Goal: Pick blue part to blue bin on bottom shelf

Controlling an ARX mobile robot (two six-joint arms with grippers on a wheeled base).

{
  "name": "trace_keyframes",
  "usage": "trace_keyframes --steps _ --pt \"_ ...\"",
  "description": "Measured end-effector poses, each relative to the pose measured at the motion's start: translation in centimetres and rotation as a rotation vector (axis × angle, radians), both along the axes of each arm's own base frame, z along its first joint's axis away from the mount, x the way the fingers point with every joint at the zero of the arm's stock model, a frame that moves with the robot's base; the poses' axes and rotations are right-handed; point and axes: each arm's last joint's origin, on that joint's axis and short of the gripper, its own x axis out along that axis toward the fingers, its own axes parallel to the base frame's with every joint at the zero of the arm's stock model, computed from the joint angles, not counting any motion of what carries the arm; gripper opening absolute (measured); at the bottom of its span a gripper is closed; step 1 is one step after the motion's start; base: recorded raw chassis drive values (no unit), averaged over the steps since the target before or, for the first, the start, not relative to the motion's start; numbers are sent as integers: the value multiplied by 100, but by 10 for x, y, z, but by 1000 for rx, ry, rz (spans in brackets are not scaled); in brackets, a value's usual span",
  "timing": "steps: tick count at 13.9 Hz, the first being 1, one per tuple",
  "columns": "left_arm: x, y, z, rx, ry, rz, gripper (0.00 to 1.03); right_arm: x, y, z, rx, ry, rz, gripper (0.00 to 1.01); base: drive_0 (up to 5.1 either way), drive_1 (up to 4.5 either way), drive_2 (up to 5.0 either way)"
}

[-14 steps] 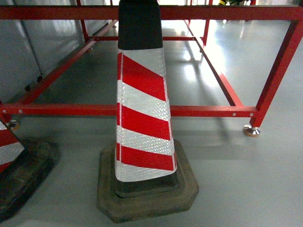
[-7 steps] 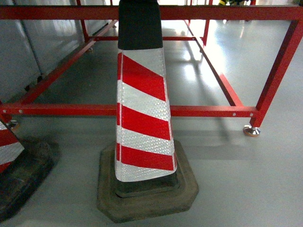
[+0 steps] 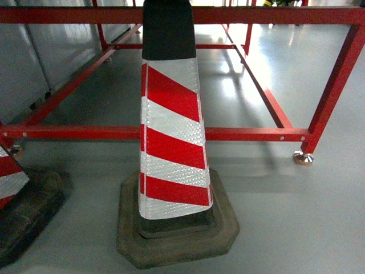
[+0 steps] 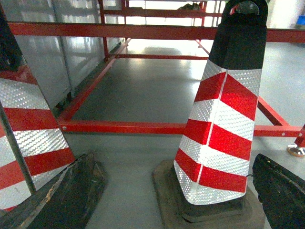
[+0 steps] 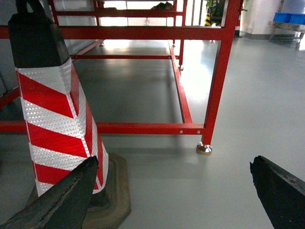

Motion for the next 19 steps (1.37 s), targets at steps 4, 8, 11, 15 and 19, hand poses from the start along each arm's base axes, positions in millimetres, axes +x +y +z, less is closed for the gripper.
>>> trace_keyframes --steps 4,8,11,15,19 --pt "0 0 0 0 0 0 98 0 0 0 0 0 0 98 0 0 0" --pt "0 0 0 0 2 0 98 0 0 0 0 2 0 98 0 0 0" --pt "0 0 0 0 2 0 98 0 0 0 0 0 0 98 0 0 0" --pt "0 0 0 0 2 0 98 0 0 0 -2 -1 1 98 0 0 0" --pt "0 0 0 0 1 0 98 0 0 0 -2 1 1 98 0 0 0"
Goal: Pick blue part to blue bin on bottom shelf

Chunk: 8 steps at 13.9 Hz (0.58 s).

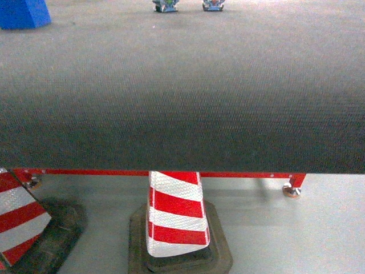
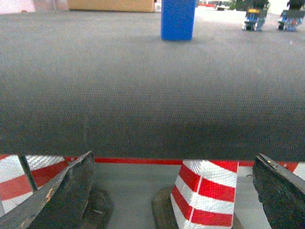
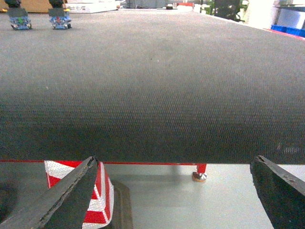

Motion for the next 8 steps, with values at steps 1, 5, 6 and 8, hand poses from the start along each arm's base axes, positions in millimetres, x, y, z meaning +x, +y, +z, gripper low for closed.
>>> trace_keyframes --steps 1,5,6,8 --pt "0 0 0 0 0 0 98 0 0 0 2 0 -1 98 0 0 0" --pt "0 0 0 0 0 0 98 0 0 0 3 0 -1 98 0 0 0" --pt "0 0 0 0 0 1 98 0 0 0 2 -1 -1 98 0 0 0" --pt "0 0 0 0 0 -1 98 0 0 0 1 -1 -1 98 0 0 0"
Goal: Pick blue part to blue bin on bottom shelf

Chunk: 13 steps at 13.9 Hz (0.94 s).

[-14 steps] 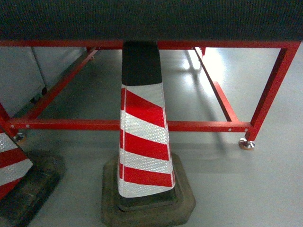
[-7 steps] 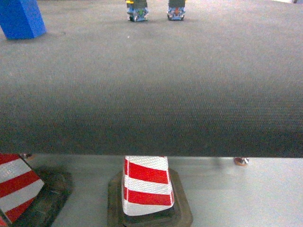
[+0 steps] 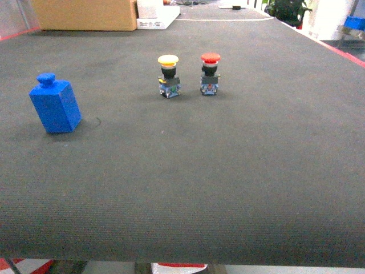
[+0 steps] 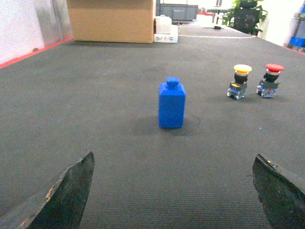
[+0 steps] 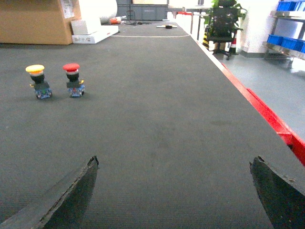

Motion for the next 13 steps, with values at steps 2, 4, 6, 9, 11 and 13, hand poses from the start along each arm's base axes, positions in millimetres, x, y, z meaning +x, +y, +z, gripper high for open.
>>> trace_keyframes --steps 2,4,6,9,11,13 --pt "0 0 0 -1 -2 3 98 0 0 0 -1 -2 0 98 0 0 0" --pt "0 0 0 0 -4 1 98 0 0 0 0 -3 1 98 0 0 0" --pt "0 0 1 0 -8 2 98 0 0 1 0 -8 0 98 0 0 0" --pt "0 0 0 0 0 2 98 0 0 0 0 0 0 98 0 0 0" --pt "0 0 0 0 -1 2 98 0 0 0 0 0 0 98 0 0 0" --pt "0 0 0 0 -1 2 98 0 0 0 0 0 0 98 0 0 0"
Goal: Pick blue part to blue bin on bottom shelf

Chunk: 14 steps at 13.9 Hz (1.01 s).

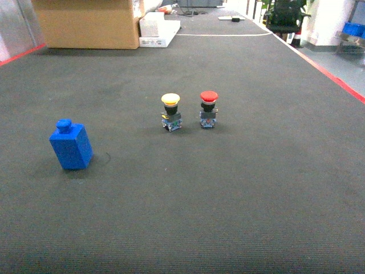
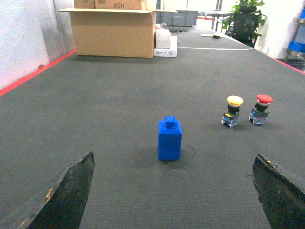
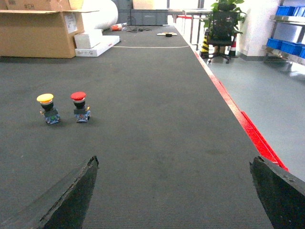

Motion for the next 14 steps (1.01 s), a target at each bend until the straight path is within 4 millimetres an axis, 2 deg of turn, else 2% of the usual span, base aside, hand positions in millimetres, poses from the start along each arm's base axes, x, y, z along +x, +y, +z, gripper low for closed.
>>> trace_keyframes --steps 3,4,6,8,9,10,12,14 --pt "0 0 -2 -3 23 9 98 0 0 0 0 0 0 98 0 0 0" --pt "2 -4 -2 -46 201 108 98 0 0 0 0 0 -1 98 0 0 0" --pt "25 -10 -2 -72 255 187 98 0 0 0 0 0 -1 98 0 0 0" --pt "65 -19 8 -54 220 109 98 0 0 0 0 -1 0 98 0 0 0" --pt "95 -25 16 -40 191 75 98 0 0 0 0 0 0 98 0 0 0" --pt "129 -30 16 -31 185 47 98 0 0 0 0 0 0 98 0 0 0" --pt "177 -35 -6 -17 274 9 98 0 0 0 0 0 0 98 0 0 0" --pt "212 -30 -36 4 377 0 98 0 0 0 0 0 0 98 0 0 0"
